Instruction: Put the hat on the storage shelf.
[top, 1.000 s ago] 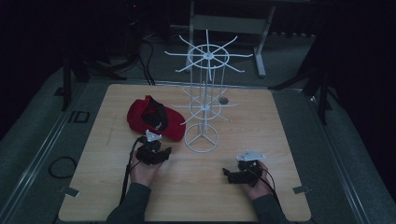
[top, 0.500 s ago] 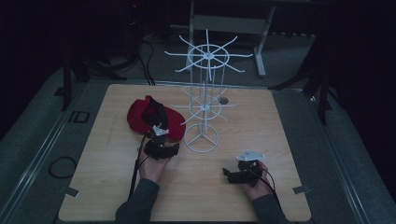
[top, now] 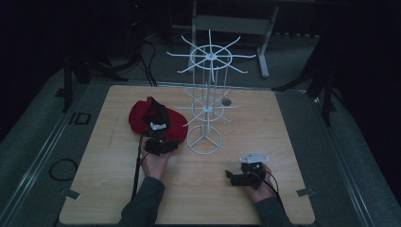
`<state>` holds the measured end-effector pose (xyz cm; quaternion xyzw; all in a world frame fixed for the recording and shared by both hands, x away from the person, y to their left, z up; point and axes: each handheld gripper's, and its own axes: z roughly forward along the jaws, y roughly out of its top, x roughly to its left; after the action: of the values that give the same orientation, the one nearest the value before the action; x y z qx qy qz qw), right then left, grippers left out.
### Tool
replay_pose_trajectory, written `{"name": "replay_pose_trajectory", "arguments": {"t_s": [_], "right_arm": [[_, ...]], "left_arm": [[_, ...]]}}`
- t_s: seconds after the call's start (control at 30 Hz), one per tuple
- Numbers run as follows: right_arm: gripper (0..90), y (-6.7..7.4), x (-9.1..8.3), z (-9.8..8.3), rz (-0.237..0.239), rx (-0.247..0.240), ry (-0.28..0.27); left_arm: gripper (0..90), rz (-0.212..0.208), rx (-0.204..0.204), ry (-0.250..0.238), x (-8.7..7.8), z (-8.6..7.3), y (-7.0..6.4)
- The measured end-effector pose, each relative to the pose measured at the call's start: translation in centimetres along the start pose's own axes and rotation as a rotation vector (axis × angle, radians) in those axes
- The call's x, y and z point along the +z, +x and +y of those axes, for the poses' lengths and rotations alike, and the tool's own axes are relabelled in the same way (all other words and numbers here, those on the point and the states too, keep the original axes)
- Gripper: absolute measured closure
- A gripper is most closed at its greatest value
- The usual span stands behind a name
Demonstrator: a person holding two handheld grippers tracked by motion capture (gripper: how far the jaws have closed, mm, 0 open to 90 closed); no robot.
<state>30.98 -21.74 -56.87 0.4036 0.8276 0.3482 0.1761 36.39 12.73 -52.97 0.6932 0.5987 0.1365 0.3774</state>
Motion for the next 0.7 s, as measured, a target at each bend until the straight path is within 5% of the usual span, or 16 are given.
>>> {"name": "replay_pose_trajectory", "arguments": {"t_s": [0.43,0.7], "right_arm": [[12.6,0.0,0.0,0.0,0.000,0.001,0.000],[12.6,0.0,0.0,0.0,0.000,0.001,0.001]], "left_arm": [[54.2,0.055,-0.018,0.009,-1.9,0.2,3.0],[50.0,-0.014,-0.064,0.006,-0.7,0.5,3.9]]}}
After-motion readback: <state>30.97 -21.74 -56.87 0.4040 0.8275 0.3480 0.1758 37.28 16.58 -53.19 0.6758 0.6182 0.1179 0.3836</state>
